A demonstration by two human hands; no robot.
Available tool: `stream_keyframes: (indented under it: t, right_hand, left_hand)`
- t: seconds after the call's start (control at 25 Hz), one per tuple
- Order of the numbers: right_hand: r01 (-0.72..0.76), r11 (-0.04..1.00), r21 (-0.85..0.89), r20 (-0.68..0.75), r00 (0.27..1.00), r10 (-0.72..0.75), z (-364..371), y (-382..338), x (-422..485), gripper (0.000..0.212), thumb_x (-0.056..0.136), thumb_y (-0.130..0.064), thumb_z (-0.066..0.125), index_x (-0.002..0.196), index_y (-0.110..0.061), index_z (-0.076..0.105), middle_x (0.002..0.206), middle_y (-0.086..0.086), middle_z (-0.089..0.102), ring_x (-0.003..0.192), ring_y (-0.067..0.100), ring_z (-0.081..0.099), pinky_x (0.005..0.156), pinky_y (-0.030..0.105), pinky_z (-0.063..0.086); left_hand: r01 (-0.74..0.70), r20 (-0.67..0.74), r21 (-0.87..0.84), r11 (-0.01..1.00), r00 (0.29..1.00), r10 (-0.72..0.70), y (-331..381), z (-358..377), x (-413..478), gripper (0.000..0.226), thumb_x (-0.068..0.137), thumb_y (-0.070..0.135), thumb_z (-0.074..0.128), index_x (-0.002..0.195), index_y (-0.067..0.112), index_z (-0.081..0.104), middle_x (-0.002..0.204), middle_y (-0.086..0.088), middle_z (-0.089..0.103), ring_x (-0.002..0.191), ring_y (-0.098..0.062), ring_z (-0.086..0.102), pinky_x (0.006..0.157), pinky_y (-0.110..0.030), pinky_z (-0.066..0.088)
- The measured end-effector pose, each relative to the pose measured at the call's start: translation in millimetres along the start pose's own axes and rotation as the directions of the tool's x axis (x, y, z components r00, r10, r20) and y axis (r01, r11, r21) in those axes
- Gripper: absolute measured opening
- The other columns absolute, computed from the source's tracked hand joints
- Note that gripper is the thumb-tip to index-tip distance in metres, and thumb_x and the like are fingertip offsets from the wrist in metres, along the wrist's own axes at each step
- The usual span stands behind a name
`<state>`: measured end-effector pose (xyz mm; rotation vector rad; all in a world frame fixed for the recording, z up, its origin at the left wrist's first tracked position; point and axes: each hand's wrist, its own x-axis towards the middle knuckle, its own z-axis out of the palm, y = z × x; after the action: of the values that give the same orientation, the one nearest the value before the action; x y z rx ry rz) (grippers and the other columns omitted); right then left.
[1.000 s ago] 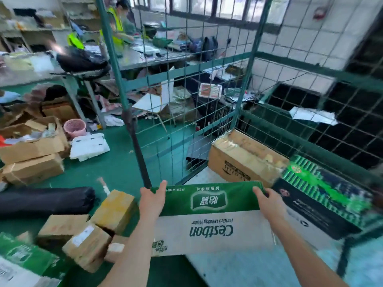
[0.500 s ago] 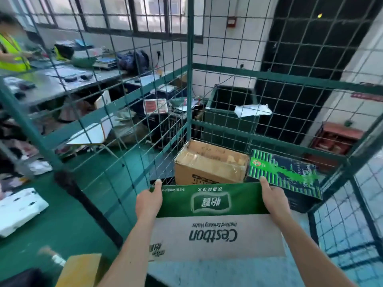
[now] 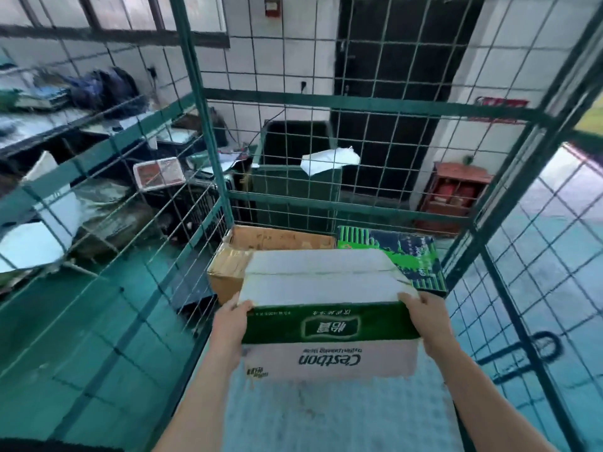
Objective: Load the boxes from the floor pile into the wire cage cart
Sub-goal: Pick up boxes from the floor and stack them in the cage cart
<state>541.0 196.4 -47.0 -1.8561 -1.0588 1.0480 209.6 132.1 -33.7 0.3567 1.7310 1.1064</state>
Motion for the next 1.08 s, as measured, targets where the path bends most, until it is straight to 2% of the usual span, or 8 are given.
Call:
stream_keyframes:
  t: [0.12, 0.28, 0.48, 0.6, 0.8, 0.88, 1.0, 1.08]
  right_hand:
    - [-0.019, 0.999, -0.046, 0.017, 1.0, 0.02, -11.9, 1.5, 33.9, 0.031, 0.093, -0.023, 0.067, 0.07, -0.01, 0.051, 0.067, 0.006, 0.048, 0.063, 0.023, 0.046, 0.055, 0.031, 0.031]
    - [-0.09, 0.995, -0.044, 0.076, 0.993, 0.093, -19.1, 15.0, 71.1, 0.027, 0.096, -0.035, 0.063, 0.095, -0.008, 0.059, 0.086, 0.009, 0.06, 0.074, 0.024, 0.055, 0.058, 0.031, 0.038]
    - [-0.238, 0.971, 0.0, 0.128, 0.963, 0.236, -14.2, 41.1, 96.6, 0.04, 0.094, -0.048, 0.058, 0.078, -0.012, 0.057, 0.076, 0.011, 0.055, 0.073, 0.03, 0.057, 0.067, 0.036, 0.042]
    - [-0.262, 0.964, 0.039, 0.155, 0.955, 0.253, -10.7, 50.4, 97.1, 0.038, 0.097, -0.044, 0.057, 0.075, -0.013, 0.057, 0.073, 0.01, 0.053, 0.072, 0.028, 0.055, 0.066, 0.037, 0.043]
    - [-0.343, 0.918, 0.199, 0.209, 0.93, 0.302, -9.0, 53.5, 84.5, 0.027, 0.102, -0.027, 0.057, 0.088, -0.005, 0.064, 0.076, 0.011, 0.058, 0.071, 0.025, 0.056, 0.057, 0.033, 0.047]
    - [-0.355, 0.908, 0.221, 0.209, 0.927, 0.311, -8.0, 53.8, 80.9, 0.028, 0.102, -0.026, 0.057, 0.098, 0.001, 0.064, 0.082, 0.014, 0.061, 0.075, 0.027, 0.059, 0.061, 0.036, 0.05]
    - [-0.359, 0.904, 0.233, 0.166, 0.93, 0.327, -14.7, 53.8, 74.9, 0.028, 0.103, -0.023, 0.055, 0.101, 0.003, 0.064, 0.083, 0.014, 0.062, 0.076, 0.029, 0.059, 0.062, 0.037, 0.051]
    - [-0.343, 0.908, 0.242, 0.125, 0.939, 0.321, -23.8, 53.5, 69.5, 0.029, 0.103, -0.022, 0.056, 0.102, 0.006, 0.064, 0.081, 0.015, 0.063, 0.074, 0.03, 0.06, 0.062, 0.038, 0.052]
  left_hand:
    - [-0.114, -0.014, 0.076, 0.991, 0.993, 0.116, 20.9, 28.5, 15.1, 0.036, 0.098, 0.024, 0.057, 0.134, 0.031, 0.06, 0.132, -0.006, 0.063, 0.114, -0.033, 0.061, 0.098, -0.053, 0.049]
    - [-0.234, -0.1, 0.234, 0.944, 0.96, 0.262, 35.4, 57.0, 29.5, 0.04, 0.099, 0.022, 0.059, 0.139, 0.015, 0.058, 0.146, -0.009, 0.054, 0.132, -0.034, 0.05, 0.113, -0.051, 0.04]
    - [-0.294, -0.069, 0.258, 0.92, 0.945, 0.321, 49.1, 76.9, 40.2, 0.047, 0.088, 0.036, 0.064, 0.132, 0.02, 0.059, 0.132, -0.012, 0.06, 0.119, -0.036, 0.058, 0.104, -0.059, 0.048]
    - [-0.336, -0.035, 0.3, 0.893, 0.931, 0.362, 65.3, 91.3, 45.6, 0.044, 0.096, 0.023, 0.06, 0.139, 0.023, 0.055, 0.139, -0.009, 0.056, 0.126, -0.033, 0.053, 0.105, -0.052, 0.048]
    - [-0.37, -0.022, 0.332, 0.868, 0.917, 0.399, 69.6, 101.7, 52.5, 0.036, 0.1, 0.01, 0.051, 0.132, 0.026, 0.052, 0.114, -0.004, 0.054, 0.088, -0.016, 0.054, 0.063, -0.027, 0.042]
    - [-0.398, 0.013, 0.348, 0.849, 0.908, 0.42, 67.6, 103.2, 63.3, 0.039, 0.1, 0.009, 0.051, 0.138, 0.019, 0.051, 0.112, -0.004, 0.054, 0.082, -0.01, 0.052, 0.062, -0.027, 0.04]
    - [-0.41, 0.097, 0.372, 0.833, 0.909, 0.405, 71.9, 111.9, 78.8, 0.035, 0.099, 0.012, 0.056, 0.134, 0.011, 0.052, 0.122, -0.008, 0.058, 0.103, -0.024, 0.054, 0.082, -0.036, 0.046]
    - [-0.426, 0.177, 0.365, 0.828, 0.905, 0.388, 76.4, 122.2, 85.5, 0.029, 0.1, 0.014, 0.058, 0.127, 0.015, 0.051, 0.119, -0.006, 0.056, 0.105, -0.022, 0.051, 0.077, -0.034, 0.045]
